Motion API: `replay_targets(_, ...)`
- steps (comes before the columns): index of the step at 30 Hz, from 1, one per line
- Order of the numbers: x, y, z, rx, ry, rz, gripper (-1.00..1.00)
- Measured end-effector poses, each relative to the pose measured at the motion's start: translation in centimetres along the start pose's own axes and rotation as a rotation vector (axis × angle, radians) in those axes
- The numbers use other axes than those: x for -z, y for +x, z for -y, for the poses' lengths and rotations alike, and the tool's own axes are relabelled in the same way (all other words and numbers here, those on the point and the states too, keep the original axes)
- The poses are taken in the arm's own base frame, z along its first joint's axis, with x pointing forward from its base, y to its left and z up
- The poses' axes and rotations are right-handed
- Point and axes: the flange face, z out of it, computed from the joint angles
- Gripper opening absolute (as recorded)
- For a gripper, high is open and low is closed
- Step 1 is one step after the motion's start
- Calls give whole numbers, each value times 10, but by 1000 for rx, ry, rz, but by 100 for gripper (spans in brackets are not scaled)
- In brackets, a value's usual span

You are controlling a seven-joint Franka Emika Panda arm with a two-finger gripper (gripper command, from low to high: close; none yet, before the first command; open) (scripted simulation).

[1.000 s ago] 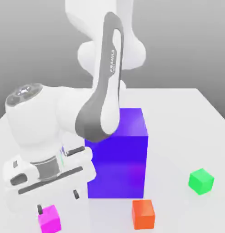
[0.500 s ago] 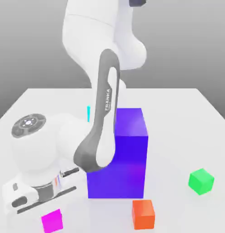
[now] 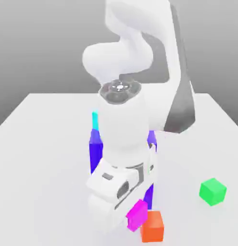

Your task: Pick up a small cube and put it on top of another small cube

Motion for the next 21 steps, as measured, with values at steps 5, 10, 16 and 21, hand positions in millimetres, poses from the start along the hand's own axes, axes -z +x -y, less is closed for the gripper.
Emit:
replay_targets(5, 10, -7, 107, 314, -7, 0, -100)
replay_targets(10, 21, -41, 220, 665, -17, -28, -100)
replay_targets(16, -13, -78, 236, 846, -83, 27, -100)
replay_targets(21, -52, -78, 231, 847, -86, 30, -100)
